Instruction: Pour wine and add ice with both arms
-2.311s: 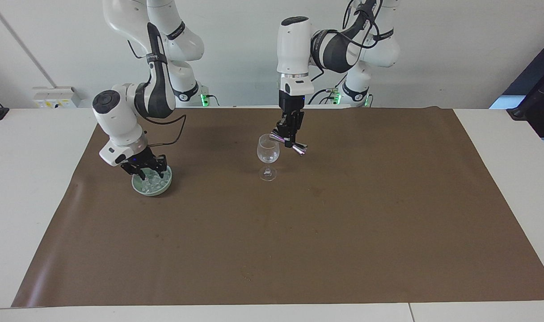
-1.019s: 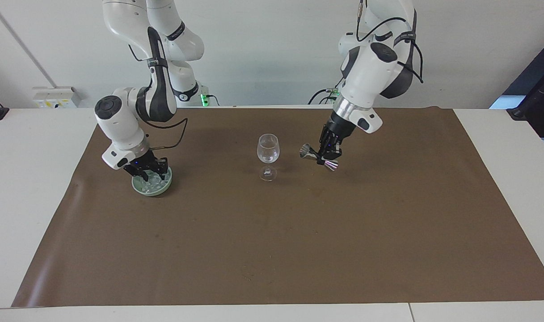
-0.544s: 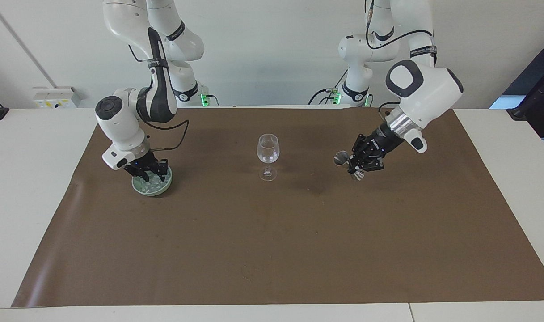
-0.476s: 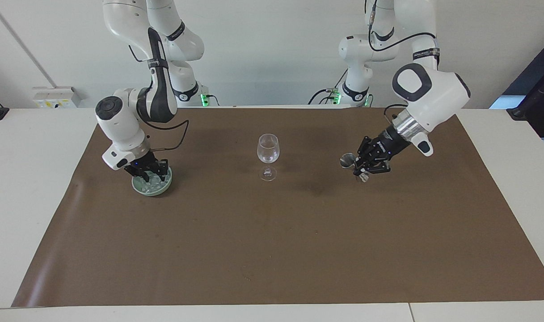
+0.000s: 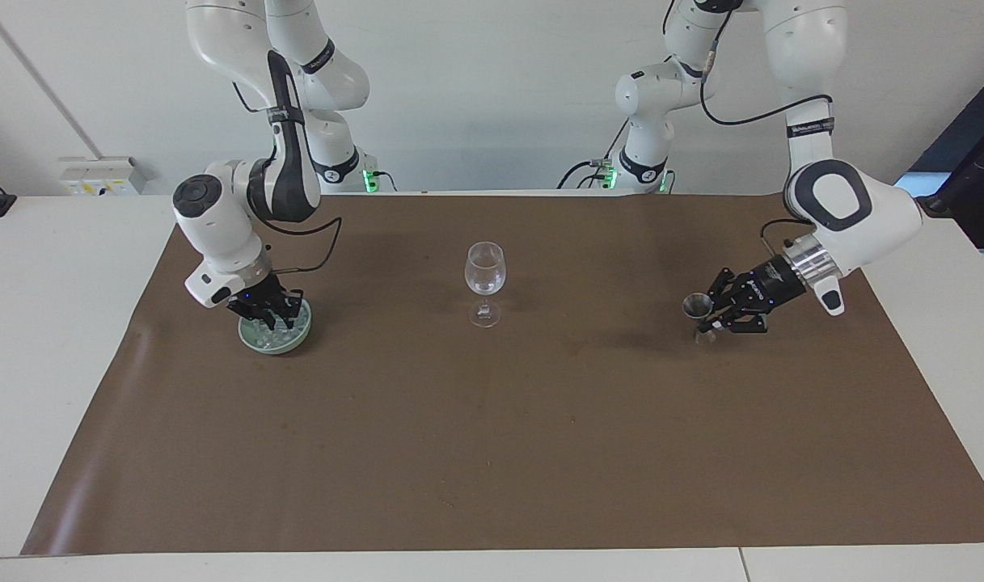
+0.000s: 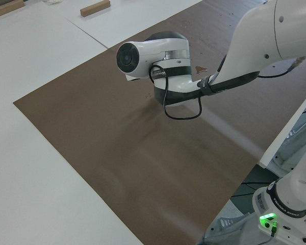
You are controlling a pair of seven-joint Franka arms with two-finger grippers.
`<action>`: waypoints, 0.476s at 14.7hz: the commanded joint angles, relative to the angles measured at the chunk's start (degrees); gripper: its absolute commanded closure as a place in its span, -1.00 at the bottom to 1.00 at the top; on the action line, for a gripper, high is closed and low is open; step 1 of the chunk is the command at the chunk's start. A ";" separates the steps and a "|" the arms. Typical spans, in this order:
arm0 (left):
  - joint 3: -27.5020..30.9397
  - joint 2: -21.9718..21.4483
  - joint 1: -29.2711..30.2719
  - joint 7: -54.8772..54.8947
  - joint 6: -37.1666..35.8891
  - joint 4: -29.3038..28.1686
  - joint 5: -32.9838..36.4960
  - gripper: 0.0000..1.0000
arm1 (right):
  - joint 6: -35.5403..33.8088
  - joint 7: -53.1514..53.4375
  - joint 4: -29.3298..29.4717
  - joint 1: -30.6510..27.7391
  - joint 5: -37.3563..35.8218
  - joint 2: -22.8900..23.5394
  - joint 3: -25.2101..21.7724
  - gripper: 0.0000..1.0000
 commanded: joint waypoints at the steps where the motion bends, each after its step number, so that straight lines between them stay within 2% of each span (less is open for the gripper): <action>1: -0.77 6.62 4.96 3.63 -3.90 5.39 -1.52 1.00 | 0.21 0.73 0.64 0.06 0.66 0.64 0.22 0.67; 3: -0.77 7.95 7.69 9.05 -5.39 4.96 -2.13 1.00 | 0.04 0.73 0.72 0.06 0.66 0.64 0.22 0.97; 5: -0.69 10.14 9.54 10.85 -6.09 5.39 -4.76 1.00 | -1.71 0.73 2.03 0.06 0.57 0.55 0.39 1.00; 7: -0.77 12.34 11.13 10.94 -6.45 6.96 -5.38 1.00 | -8.18 0.81 6.59 0.49 0.66 -0.06 1.18 1.00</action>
